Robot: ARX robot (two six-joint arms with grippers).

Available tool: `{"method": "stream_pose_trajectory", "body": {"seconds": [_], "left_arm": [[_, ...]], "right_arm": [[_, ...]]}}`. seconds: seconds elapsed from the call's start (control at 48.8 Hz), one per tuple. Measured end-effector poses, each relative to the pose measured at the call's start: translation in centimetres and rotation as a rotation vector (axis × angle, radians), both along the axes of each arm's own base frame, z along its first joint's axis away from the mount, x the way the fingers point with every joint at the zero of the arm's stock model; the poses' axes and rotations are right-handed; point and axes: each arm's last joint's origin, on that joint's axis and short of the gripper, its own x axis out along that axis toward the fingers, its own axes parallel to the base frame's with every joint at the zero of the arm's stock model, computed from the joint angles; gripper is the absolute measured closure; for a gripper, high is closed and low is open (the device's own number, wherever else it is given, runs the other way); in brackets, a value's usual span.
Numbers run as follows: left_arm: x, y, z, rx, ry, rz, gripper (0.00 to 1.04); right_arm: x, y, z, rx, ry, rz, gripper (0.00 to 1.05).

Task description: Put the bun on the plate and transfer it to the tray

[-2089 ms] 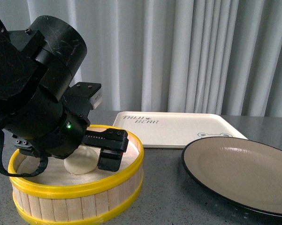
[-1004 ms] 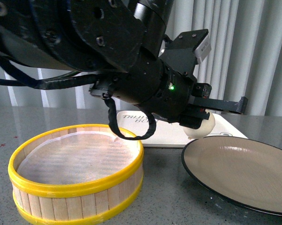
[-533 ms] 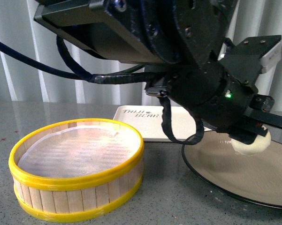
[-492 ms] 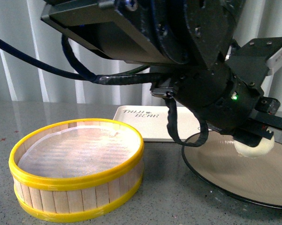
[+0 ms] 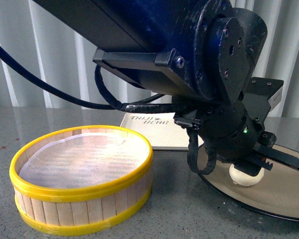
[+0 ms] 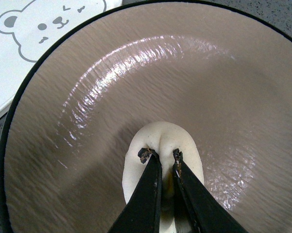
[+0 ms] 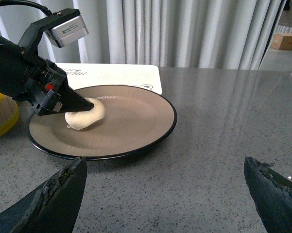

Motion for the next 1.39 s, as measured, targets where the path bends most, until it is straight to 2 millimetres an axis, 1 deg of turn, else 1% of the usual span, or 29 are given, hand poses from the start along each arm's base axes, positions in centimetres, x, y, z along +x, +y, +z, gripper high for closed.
{"method": "stream_pose_trajectory", "body": {"seconds": [0.164, 0.246, 0.266, 0.307, 0.348, 0.43, 0.451, 0.512, 0.574, 0.615, 0.635, 0.84, 0.86, 0.983, 1.024, 1.045, 1.086, 1.147, 1.168, 1.209, 1.25, 1.27, 1.291, 1.331, 1.352, 1.372, 1.393], "left_arm": [[-0.4, -0.4, 0.1, -0.013, 0.018, -0.009, 1.0], [-0.6, -0.5, -0.1, -0.016, 0.044, -0.024, 0.87], [-0.6, -0.5, -0.1, -0.016, 0.047, -0.026, 0.86], [-0.7, -0.6, -0.2, -0.019, 0.06, -0.028, 0.79], [-0.7, -0.6, -0.2, -0.022, 0.064, -0.028, 0.76], [-0.7, -0.6, -0.1, -0.03, 0.071, -0.021, 0.62], [-0.7, -0.6, -0.1, -0.031, 0.071, -0.021, 0.61], [-0.8, -0.5, 0.1, -0.038, 0.077, -0.015, 0.5], [-0.7, -0.5, 0.1, -0.043, 0.081, -0.012, 0.43], [-0.7, -0.4, 0.2, -0.049, 0.087, -0.005, 0.36], [-0.7, -0.4, 0.2, -0.051, 0.089, -0.003, 0.35], [-0.3, 0.0, 0.8, -0.083, 0.105, 0.029, 0.07], [-0.2, 0.1, 1.0, -0.09, 0.106, 0.031, 0.05], [0.1, 1.1, 2.5, -0.147, 0.122, 0.052, 0.07], [0.3, 1.7, 3.2, -0.167, 0.119, 0.073, 0.07], [0.5, 2.4, 4.0, -0.185, 0.112, 0.092, 0.07], [0.8, 3.3, 4.8, -0.205, 0.099, 0.117, 0.07], [1.7, 5.9, 6.8, -0.259, 0.072, 0.198, 0.07], [1.9, 6.5, 7.1, -0.267, 0.066, 0.215, 0.07], [2.6, 8.7, 8.1, -0.298, 0.042, 0.296, 0.07], [3.2, 10.8, 8.6, -0.316, 0.038, 0.358, 0.07], [3.4, 12.3, 8.8, -0.319, 0.032, 0.405, 0.07], [3.5, 13.3, 8.8, -0.317, 0.023, 0.439, 0.07], [3.4, 16.5, 8.7, -0.322, 0.012, 0.56, 0.07], [3.3, 17.3, 8.6, -0.327, 0.013, 0.59, 0.07], [2.9, 18.8, 8.4, -0.329, 0.003, 0.651, 0.07], [2.6, 19.8, 8.2, -0.329, 0.005, 0.688, 0.07]], "right_arm": [[0.0, 0.0, 0.0, 0.0, 0.0, 0.0, 0.09], [0.0, 0.0, 0.0, 0.0, 0.0, 0.0, 0.09], [0.0, 0.0, 0.0, 0.0, 0.0, 0.0, 0.09], [0.0, 0.0, 0.0, 0.0, 0.0, 0.0, 0.09], [0.0, 0.0, 0.0, 0.0, 0.0, 0.0, 0.09], [0.0, 0.0, 0.0, 0.0, 0.0, 0.0, 0.09], [0.0, 0.0, 0.0, 0.0, 0.0, 0.0, 0.09], [0.0, 0.0, 0.0, 0.0, 0.0, 0.0, 0.09], [0.0, 0.0, 0.0, 0.0, 0.0, 0.0, 0.09], [0.0, 0.0, 0.0, 0.0, 0.0, 0.0, 0.09], [0.0, 0.0, 0.0, 0.0, 0.0, 0.0, 0.09], [0.0, 0.0, 0.0, 0.0, 0.0, 0.0, 0.09], [0.0, 0.0, 0.0, 0.0, 0.0, 0.0, 0.09], [0.0, 0.0, 0.0, 0.0, 0.0, 0.0, 0.09], [0.0, 0.0, 0.0, 0.0, 0.0, 0.0, 0.09], [0.0, 0.0, 0.0, 0.0, 0.0, 0.0, 0.09], [0.0, 0.0, 0.0, 0.0, 0.0, 0.0, 0.09], [0.0, 0.0, 0.0, 0.0, 0.0, 0.0, 0.09], [0.0, 0.0, 0.0, 0.0, 0.0, 0.0, 0.09], [0.0, 0.0, 0.0, 0.0, 0.0, 0.0, 0.09], [0.0, 0.0, 0.0, 0.0, 0.0, 0.0, 0.09], [0.0, 0.0, 0.0, 0.0, 0.0, 0.0, 0.09], [0.0, 0.0, 0.0, 0.0, 0.0, 0.0, 0.09], [0.0, 0.0, 0.0, 0.0, 0.0, 0.0, 0.09], [0.0, 0.0, 0.0, 0.0, 0.0, 0.0, 0.09], [0.0, 0.0, 0.0, 0.0, 0.0, 0.0, 0.09], [0.0, 0.0, 0.0, 0.0, 0.0, 0.0, 0.09]]}}
